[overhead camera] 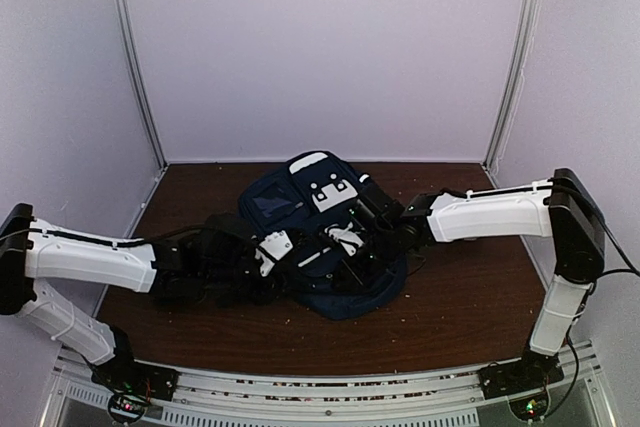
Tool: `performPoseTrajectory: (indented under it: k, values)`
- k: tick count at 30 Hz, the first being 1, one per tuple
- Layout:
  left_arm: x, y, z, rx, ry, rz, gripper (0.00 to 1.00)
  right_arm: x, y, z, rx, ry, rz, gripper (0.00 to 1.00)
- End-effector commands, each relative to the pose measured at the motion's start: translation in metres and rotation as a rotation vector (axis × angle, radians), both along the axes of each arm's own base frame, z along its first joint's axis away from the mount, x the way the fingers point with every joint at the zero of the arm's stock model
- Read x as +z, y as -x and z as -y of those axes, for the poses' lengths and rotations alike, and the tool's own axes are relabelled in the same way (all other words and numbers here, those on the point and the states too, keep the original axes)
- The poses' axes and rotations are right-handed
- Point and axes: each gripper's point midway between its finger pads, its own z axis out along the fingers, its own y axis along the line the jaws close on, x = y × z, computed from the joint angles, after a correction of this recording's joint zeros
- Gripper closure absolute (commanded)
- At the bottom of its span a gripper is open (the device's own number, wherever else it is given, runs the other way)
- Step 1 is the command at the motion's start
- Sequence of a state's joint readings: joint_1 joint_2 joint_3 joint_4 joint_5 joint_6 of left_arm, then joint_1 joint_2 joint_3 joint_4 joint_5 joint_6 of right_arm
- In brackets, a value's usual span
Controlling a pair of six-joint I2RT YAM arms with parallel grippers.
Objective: Pack the student bag
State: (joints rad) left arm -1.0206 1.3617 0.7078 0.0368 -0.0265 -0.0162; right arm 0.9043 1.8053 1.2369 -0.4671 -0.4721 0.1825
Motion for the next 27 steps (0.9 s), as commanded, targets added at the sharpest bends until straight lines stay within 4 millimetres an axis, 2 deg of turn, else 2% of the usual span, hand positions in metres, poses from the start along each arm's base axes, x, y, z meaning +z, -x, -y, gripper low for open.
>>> performPoseTrajectory:
  k: [1, 8, 13, 20, 24, 27]
  values:
    - [0.037, -0.004, 0.035, -0.113, 0.059, 0.207, 0.52, 0.014, 0.001, 0.000, 0.045, -0.073, -0.046, 1.00]
    - [0.011, -0.004, 0.058, -0.207, -0.031, 0.260, 0.52, 0.021, 0.001, 0.002, 0.071, -0.112, -0.042, 1.00]
    - [-0.007, -0.020, 0.059, -0.173, -0.131, 0.310, 0.55, 0.025, -0.003, 0.007, 0.063, -0.108, -0.017, 1.00]
    - [-0.021, -0.032, 0.060, -0.147, -0.201, 0.338, 0.71, 0.016, -0.010, 0.012, 0.047, -0.098, -0.039, 0.97]
    - [-0.020, -0.039, 0.057, -0.104, -0.219, 0.347, 0.87, 0.011, -0.016, 0.012, 0.030, -0.083, -0.033, 0.93]
    - [-0.018, -0.040, 0.057, -0.092, -0.215, 0.345, 0.96, 0.007, -0.024, 0.010, 0.010, -0.057, -0.022, 0.87]
